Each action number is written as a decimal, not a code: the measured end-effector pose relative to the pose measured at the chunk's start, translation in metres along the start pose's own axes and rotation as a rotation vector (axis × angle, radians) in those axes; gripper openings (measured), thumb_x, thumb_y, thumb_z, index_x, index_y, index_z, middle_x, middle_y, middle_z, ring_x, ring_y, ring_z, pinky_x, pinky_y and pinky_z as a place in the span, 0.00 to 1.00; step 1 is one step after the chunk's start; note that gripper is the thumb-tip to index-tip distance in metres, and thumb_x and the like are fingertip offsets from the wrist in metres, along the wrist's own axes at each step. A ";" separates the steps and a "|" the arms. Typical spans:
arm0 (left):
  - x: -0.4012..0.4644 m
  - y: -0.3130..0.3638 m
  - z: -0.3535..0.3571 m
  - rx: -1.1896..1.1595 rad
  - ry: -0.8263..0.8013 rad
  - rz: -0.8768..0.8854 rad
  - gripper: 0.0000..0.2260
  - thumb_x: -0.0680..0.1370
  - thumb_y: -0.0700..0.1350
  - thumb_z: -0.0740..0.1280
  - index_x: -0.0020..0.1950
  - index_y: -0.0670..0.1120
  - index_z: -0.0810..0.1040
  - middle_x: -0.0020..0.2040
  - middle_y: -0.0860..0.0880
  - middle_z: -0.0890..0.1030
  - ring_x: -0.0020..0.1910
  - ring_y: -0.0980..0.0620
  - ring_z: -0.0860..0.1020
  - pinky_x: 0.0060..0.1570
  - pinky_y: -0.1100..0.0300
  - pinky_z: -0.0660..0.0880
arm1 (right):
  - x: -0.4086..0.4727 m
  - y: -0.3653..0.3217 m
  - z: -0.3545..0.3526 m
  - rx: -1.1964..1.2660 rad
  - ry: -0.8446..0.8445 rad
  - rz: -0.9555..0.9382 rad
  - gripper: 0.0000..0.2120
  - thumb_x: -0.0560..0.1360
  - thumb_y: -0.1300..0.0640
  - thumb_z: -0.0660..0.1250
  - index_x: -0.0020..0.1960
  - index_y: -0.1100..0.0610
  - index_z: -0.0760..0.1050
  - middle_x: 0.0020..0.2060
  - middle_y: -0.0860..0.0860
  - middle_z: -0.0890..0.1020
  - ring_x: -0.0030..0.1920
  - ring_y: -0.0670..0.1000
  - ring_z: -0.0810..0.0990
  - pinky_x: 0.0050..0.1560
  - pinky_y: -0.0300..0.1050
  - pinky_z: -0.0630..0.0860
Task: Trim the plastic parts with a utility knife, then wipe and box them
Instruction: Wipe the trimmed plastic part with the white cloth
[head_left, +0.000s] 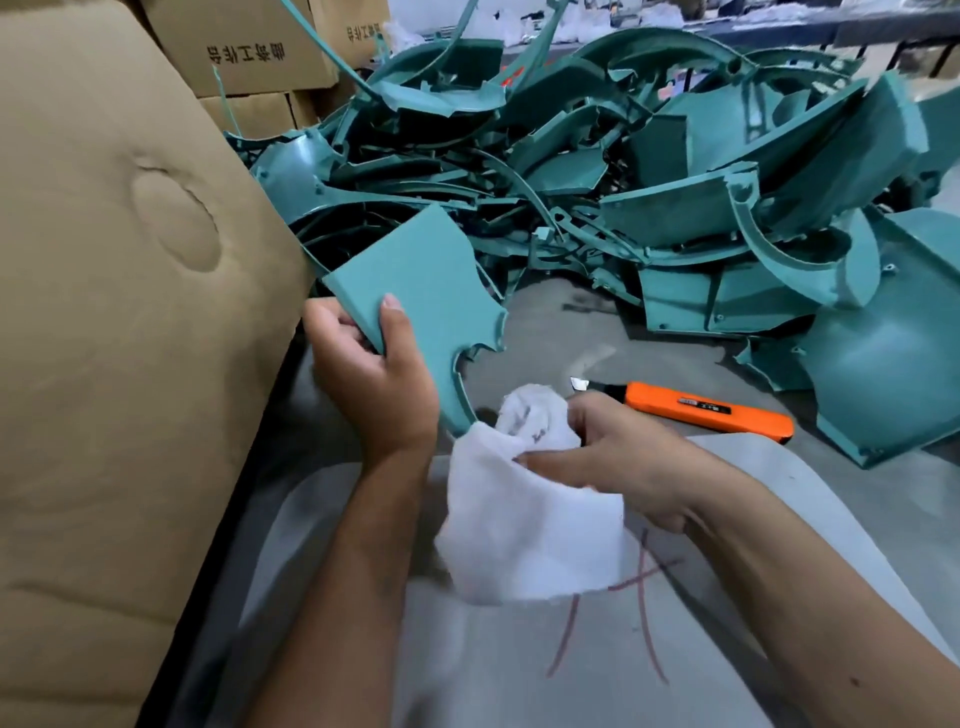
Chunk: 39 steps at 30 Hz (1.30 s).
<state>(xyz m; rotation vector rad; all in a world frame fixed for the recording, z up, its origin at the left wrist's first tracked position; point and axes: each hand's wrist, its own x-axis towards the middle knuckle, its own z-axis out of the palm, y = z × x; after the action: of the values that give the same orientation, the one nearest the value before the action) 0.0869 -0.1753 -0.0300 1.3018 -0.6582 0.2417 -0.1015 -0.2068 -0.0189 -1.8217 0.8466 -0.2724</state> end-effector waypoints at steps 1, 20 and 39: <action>0.004 -0.003 -0.004 0.013 -0.021 0.003 0.09 0.80 0.42 0.67 0.50 0.45 0.66 0.43 0.44 0.78 0.42 0.44 0.79 0.42 0.45 0.78 | -0.005 0.002 -0.001 -0.018 -0.063 0.022 0.23 0.60 0.37 0.75 0.39 0.56 0.77 0.31 0.49 0.79 0.32 0.47 0.76 0.35 0.41 0.69; -0.013 0.003 0.012 -0.396 -0.727 -0.388 0.04 0.81 0.43 0.68 0.53 0.45 0.75 0.47 0.44 0.86 0.42 0.48 0.84 0.39 0.55 0.81 | 0.004 0.020 -0.036 0.954 0.466 -0.022 0.04 0.80 0.61 0.67 0.47 0.58 0.73 0.28 0.47 0.81 0.28 0.48 0.81 0.29 0.41 0.77; 0.014 0.006 0.003 -0.489 -0.265 -0.432 0.05 0.84 0.34 0.62 0.51 0.42 0.74 0.40 0.52 0.86 0.38 0.57 0.83 0.38 0.63 0.79 | 0.002 0.007 -0.015 0.510 0.528 -0.030 0.12 0.80 0.44 0.69 0.39 0.45 0.80 0.29 0.47 0.78 0.27 0.46 0.74 0.26 0.35 0.69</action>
<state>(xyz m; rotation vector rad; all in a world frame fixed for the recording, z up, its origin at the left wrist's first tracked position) 0.0938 -0.1786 -0.0170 0.9740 -0.5920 -0.4299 -0.1110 -0.2201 -0.0189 -1.2929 0.9952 -0.9293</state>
